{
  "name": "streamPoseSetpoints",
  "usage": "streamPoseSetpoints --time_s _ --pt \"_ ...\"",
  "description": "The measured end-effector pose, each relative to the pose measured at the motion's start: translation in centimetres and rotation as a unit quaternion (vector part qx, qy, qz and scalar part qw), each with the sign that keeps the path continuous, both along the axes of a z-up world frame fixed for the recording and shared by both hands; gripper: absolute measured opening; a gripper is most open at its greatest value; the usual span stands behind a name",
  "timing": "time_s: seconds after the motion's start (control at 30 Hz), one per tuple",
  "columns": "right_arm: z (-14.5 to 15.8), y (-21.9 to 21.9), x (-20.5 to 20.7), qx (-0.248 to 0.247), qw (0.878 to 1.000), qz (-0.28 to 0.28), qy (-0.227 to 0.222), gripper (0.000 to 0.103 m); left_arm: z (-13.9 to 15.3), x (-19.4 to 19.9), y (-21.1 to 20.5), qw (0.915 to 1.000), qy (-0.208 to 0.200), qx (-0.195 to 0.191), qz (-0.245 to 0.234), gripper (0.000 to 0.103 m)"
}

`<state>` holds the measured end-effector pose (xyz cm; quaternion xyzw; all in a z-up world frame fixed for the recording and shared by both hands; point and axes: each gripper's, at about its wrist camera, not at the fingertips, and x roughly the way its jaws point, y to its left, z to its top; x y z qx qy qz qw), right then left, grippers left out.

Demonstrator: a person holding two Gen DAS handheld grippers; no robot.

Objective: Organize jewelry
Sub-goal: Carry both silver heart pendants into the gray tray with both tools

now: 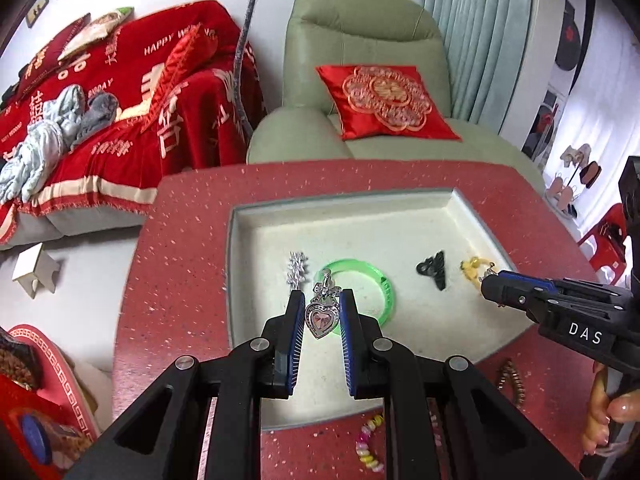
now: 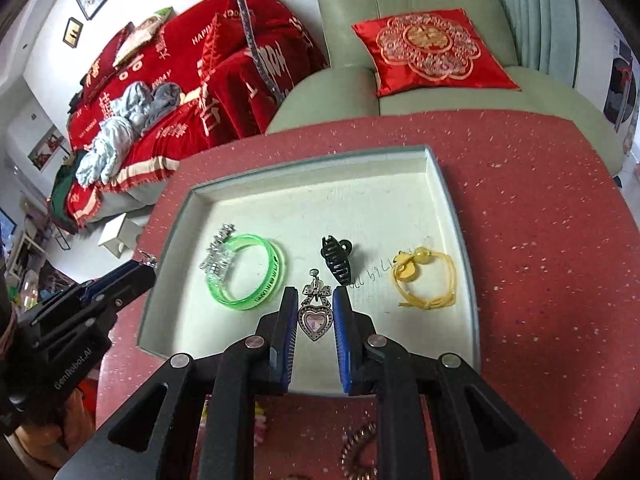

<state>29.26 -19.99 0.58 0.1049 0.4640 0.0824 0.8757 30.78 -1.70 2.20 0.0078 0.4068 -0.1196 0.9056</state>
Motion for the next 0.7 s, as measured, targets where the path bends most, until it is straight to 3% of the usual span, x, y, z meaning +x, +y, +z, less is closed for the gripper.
streamPoseSetpoints --time_s 0.3,0.7 --pt "-3.8 0.2 1.9 -0.009 0.999 -0.003 0.035 0.019 -4.2 1.2 -1.4 0.9988 0.038 0.031 -0.003 0.035" --pt "-4.8 -0.2 2.9 -0.047 0.998 -0.018 0.023 0.019 -6.1 1.9 -2.5 0.9963 0.044 0.073 0.009 0.035"
